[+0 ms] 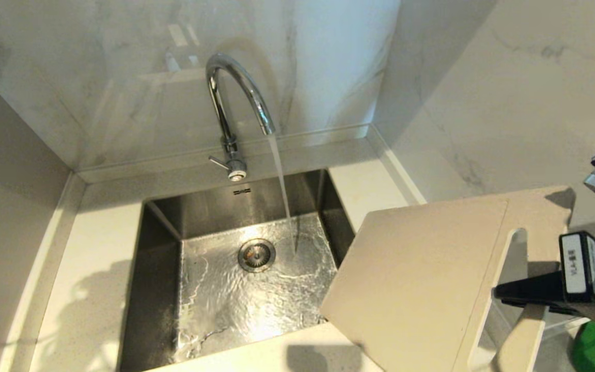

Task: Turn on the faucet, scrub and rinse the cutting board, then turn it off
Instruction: Put down the cutting board

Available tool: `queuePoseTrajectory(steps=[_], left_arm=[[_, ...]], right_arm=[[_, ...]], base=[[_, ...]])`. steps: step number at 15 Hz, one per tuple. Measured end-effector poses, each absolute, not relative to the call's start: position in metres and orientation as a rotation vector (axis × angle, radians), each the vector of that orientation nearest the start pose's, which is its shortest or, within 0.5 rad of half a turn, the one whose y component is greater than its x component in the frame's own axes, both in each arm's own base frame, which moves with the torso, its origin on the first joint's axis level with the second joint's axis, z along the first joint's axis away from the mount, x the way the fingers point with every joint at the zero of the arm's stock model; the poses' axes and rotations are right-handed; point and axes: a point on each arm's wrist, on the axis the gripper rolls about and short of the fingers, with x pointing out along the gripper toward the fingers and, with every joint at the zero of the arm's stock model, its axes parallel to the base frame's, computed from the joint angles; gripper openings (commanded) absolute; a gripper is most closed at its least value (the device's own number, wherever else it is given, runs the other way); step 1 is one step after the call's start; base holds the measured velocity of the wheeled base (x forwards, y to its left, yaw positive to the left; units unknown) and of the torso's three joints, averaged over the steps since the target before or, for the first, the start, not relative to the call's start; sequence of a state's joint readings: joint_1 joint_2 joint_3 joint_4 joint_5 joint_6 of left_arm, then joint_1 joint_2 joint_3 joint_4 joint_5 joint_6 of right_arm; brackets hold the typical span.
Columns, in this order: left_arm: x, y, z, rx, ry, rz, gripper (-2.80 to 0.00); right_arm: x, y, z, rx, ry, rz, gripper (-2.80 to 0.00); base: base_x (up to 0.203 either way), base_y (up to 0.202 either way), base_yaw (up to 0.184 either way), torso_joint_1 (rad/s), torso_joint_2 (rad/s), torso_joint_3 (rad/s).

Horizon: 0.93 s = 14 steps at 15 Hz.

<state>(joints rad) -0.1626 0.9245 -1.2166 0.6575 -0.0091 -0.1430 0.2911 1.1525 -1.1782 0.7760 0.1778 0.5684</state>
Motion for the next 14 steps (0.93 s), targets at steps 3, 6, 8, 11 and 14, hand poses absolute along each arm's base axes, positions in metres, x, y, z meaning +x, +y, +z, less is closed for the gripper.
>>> queuePoseTrajectory(steps=[3,6,8,11,14], left_arm=[[0.06,-0.01,0.324,-0.112,0.381,-0.144,-2.8],[0.061,-0.01,0.324,-0.111,0.386,-0.145,-2.8],[0.063,-0.011,0.323,-0.11,0.393,-0.144,-2.8],[0.066,-0.011,0.323,-0.109,0.4,-0.145,-2.8],[0.067,-0.011,0.322,-0.109,0.406,-0.144,-2.8]], right_arm=[[0.103,0.034,0.27,0.448,0.872,0.206,-2.8],[0.089,0.03,0.256,0.43,0.888,0.2,-2.8],[0.083,0.028,0.251,0.429,0.897,0.199,-2.8],[0.083,0.028,0.265,0.476,0.853,0.199,-2.8],[0.096,0.03,0.285,0.647,0.823,0.13,-2.8]], base=[[0.0,0.0,0.0,0.0,0.0,0.0],[0.0,0.0,0.0,0.0,0.0,0.0],[0.0,0.0,0.0,0.0,0.0,0.0],[0.0,0.0,0.0,0.0,0.0,0.0],[0.0,0.0,0.0,0.0,0.0,0.0]])
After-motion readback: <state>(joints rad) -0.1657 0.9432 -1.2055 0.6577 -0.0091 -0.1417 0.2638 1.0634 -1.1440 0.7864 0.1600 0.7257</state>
